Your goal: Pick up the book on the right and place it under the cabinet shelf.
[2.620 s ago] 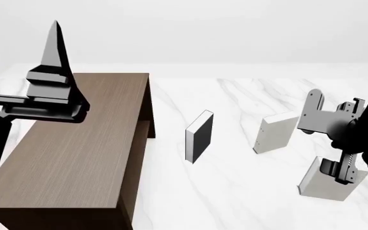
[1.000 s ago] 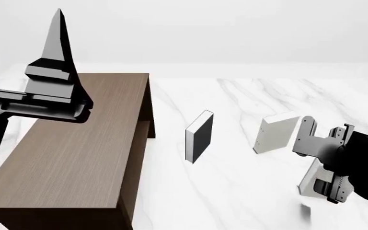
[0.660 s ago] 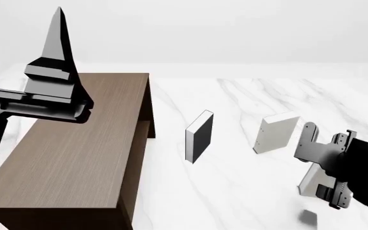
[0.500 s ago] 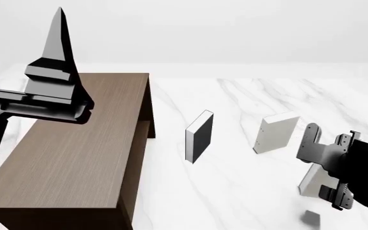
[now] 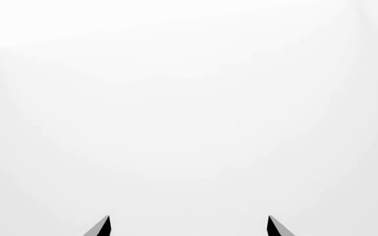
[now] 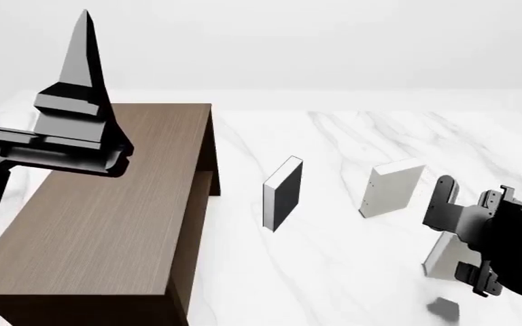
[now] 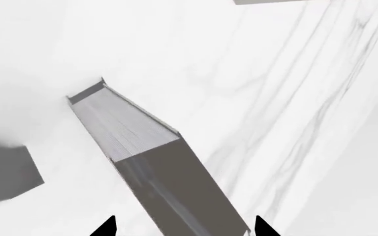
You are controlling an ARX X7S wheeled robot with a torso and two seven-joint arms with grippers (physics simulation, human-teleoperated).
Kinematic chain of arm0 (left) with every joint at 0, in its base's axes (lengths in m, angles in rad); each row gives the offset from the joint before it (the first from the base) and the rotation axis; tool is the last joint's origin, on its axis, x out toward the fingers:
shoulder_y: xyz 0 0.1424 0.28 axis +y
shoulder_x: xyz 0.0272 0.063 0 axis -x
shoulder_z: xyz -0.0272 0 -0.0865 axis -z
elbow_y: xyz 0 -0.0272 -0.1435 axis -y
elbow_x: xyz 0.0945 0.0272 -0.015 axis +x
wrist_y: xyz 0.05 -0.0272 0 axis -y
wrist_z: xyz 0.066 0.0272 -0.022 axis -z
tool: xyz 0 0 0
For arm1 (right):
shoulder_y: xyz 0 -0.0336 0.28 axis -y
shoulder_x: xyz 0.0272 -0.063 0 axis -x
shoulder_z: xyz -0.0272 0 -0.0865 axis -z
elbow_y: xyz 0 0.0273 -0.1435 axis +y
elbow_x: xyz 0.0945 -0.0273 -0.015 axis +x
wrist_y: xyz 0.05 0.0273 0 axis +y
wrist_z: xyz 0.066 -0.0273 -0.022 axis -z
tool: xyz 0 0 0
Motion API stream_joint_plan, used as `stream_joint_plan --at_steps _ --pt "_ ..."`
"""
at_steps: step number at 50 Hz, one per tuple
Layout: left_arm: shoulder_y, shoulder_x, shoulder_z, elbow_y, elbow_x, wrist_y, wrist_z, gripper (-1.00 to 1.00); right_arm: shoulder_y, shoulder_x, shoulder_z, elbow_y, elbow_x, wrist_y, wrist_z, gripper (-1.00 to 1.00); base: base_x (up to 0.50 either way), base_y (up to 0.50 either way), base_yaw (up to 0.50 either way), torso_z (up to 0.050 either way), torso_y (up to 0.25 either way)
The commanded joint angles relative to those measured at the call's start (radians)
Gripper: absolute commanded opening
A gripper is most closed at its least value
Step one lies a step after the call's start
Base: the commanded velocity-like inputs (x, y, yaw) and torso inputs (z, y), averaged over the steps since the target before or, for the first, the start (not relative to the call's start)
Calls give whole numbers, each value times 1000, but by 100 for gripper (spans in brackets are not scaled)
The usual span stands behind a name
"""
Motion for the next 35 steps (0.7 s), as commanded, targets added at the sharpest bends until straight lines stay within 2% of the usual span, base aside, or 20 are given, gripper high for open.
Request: stream_joint_plan --at_steps 1,16,17,35 --pt "4 1 -6 5 -7 -4 -4 100 -23 -18 8 41 12 -21 11 100 0 0 0 0 0" --pt "-7 -1 -5 4 -28 -9 -21 100 -48 -28 13 63 20 -31 19 100 0 0 0 0 0" --pt "-9 0 -6 3 -31 -11 -23 100 -48 -24 12 54 19 -29 18 -100 0 0 0 0 0" --pt "-4 6 -20 5 -35 -18 -23 100 -60 -23 11 38 17 -64 21 -100 1 0 1 -1 0"
